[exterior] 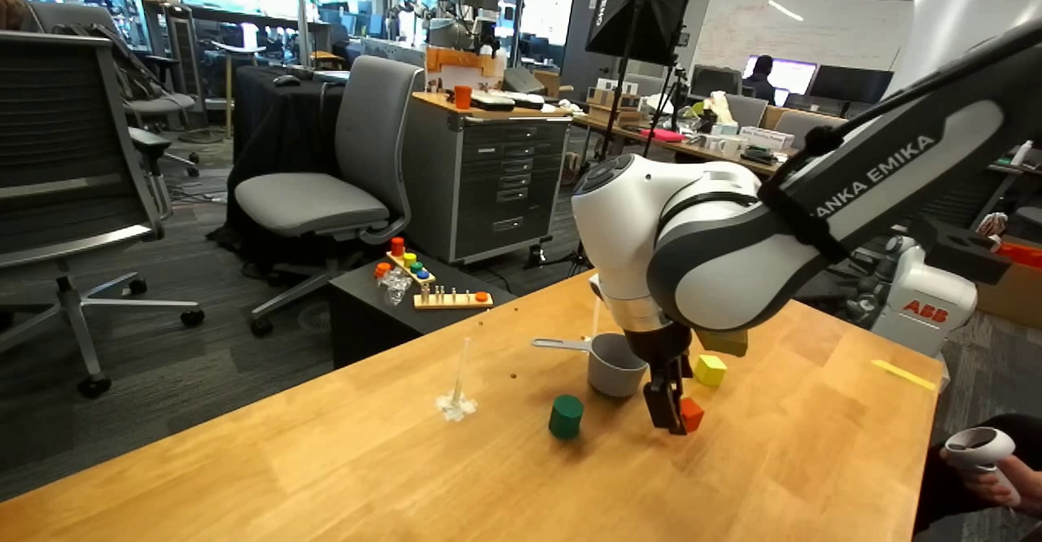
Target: Put the cubes in the mug cup
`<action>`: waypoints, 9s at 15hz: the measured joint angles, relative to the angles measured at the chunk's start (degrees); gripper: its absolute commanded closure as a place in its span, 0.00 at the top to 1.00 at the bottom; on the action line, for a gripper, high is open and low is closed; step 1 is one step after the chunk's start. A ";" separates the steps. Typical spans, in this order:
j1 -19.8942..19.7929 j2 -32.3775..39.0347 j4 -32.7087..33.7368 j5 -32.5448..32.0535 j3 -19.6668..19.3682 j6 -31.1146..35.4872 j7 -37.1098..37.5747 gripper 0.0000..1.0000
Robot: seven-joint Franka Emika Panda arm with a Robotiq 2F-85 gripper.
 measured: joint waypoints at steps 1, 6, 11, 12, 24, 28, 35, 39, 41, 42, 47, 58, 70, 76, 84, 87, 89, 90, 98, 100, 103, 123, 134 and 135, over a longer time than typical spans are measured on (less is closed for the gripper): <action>0.10 0.36 0.19 0.00 0.01 0.00 0.01 1.00; 0.56 1.14 0.80 0.00 0.04 -0.03 0.18 0.66; 0.55 1.15 0.81 0.01 -0.01 -0.07 0.97 0.27; 0.52 1.15 0.81 0.03 -0.03 -0.13 1.11 0.22; -1.36 0.69 1.50 2.39 -0.24 -1.67 1.44 0.22; -2.58 -2.06 2.69 3.05 -0.25 -1.66 1.45 0.22; -3.40 -7.97 5.90 3.68 -0.26 -1.67 2.23 0.22; -2.95 -8.72 8.66 4.15 -0.25 -1.55 6.10 0.22; -2.45 -8.60 9.45 4.89 -0.24 -1.32 8.51 0.22; -2.15 -8.44 9.76 5.23 -0.22 -1.23 9.53 0.22; -0.86 -7.41 10.15 7.06 -0.15 -0.92 13.11 0.22; -1.17 -1.78 10.15 7.49 -1.04 -0.83 14.23 0.22; -1.11 0.88 12.24 7.49 -1.06 -0.77 14.23 1.00; 0.09 -0.53 10.80 7.49 -0.83 -1.24 14.23 1.00; 6.81 -5.40 4.43 5.88 0.03 -1.22 14.21 1.00; 7.36 -5.27 3.74 4.80 0.74 -1.24 12.37 1.00; 7.38 -4.55 3.72 3.44 0.95 -1.43 9.77 1.00; 7.39 -4.01 3.78 2.65 0.96 -1.48 8.54 1.00; 8.69 -0.60 5.38 -0.01 1.05 -0.73 7.27 1.00; 9.06 -0.66 5.45 -0.01 1.05 -0.71 7.86 1.00; 9.08 -0.64 5.43 -0.01 1.02 -0.70 7.98 1.00; 8.48 11.18 21.42 6.36 2.18 3.98 7.05 1.00; 8.55 12.60 25.21 6.65 2.19 3.95 6.54 1.00; 8.57 12.60 25.25 6.69 2.19 3.95 6.54 1.00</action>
